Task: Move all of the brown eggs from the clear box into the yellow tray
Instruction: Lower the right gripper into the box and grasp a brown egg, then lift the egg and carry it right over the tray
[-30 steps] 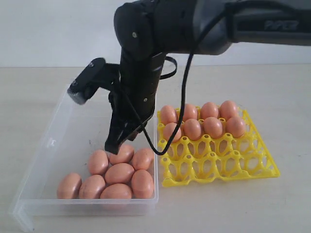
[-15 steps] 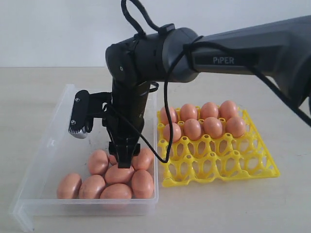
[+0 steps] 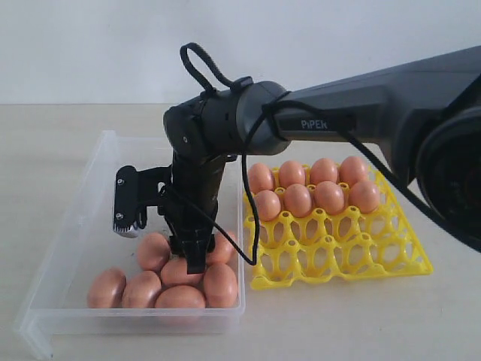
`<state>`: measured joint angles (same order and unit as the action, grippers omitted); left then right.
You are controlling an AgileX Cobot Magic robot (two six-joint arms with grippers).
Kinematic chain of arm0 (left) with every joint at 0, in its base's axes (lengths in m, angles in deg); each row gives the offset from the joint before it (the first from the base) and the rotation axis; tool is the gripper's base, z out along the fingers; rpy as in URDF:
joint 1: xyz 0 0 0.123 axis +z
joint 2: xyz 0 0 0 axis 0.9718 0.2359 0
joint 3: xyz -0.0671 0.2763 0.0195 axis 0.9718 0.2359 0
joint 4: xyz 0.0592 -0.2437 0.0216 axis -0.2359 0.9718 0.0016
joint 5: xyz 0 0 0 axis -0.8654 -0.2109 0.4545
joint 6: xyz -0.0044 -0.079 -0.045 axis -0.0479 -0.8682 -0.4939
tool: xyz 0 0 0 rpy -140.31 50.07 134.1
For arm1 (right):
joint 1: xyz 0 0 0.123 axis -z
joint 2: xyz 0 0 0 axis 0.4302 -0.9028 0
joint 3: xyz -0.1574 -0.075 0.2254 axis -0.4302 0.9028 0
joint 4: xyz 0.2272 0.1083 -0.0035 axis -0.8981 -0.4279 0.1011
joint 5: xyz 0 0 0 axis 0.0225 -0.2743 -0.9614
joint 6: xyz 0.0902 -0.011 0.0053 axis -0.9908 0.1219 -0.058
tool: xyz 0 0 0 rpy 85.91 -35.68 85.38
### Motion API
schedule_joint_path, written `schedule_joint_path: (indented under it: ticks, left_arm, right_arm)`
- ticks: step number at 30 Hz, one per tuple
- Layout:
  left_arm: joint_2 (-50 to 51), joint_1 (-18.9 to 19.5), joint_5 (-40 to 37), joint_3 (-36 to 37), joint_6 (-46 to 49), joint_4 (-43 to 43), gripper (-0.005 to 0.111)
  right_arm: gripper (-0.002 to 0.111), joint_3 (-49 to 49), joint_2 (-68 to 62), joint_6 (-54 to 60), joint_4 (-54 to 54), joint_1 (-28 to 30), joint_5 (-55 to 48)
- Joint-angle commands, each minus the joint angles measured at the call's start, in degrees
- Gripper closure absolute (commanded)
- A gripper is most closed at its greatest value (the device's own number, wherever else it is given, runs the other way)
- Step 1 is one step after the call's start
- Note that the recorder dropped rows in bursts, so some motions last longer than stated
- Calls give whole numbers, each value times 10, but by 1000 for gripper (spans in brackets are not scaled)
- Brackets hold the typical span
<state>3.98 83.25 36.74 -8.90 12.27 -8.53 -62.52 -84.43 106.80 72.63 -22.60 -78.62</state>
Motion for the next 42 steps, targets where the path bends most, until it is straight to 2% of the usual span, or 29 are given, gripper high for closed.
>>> schedule_joint_path:
  ticks: [1, 2, 4, 5, 11, 15, 18, 22, 25, 31, 33, 37, 42]
  left_arm:
    - [-1, -1, -2, -1, 3, -2, 103]
    - [-1, -1, -2, -1, 3, -2, 103]
    - [-1, -1, -2, -1, 3, -2, 103]
    - [-1, -1, -2, -1, 3, -2, 103]
    - [-1, -1, -2, -1, 3, -2, 103]
    - [-1, -1, -2, -1, 3, -2, 103]
    - [-1, -1, -2, -1, 3, -2, 103]
    - [-1, -1, -2, -1, 3, -2, 103]
    - [-1, -1, -2, -1, 3, -2, 103]
    - [-1, -1, -2, -1, 3, -2, 103]
    - [-1, -1, -2, -1, 3, -2, 103]
    - [-1, -1, -2, -1, 3, -2, 103]
    - [-1, -1, -2, -1, 3, -2, 103]
  right_arm:
    - [57, -2, -7, 6, -1, 1, 5]
    - [67, -2, -7, 2, -1, 1, 5]
    - [98, -2, -7, -19, -3, 1, 8]
    - [107, -2, -7, -29, -7, 1, 13]
    - [109, -2, 3, -113, -23, 6, 73]
    - [109, -2, 21, -167, -70, 25, 108]
    - [109, 12, 43, -170, -118, 35, 123]
    - [109, 66, 84, -174, -144, 38, 196]
    - [109, 155, 143, -174, -181, 38, 323]
    - [109, 419, 293, -215, -181, 38, 635]
    - [109, 537, 348, -292, -149, 39, 806]
    - [109, 676, 385, -473, 17, 87, 1015]
    - [109, 717, 385, -575, 207, 185, 1037]
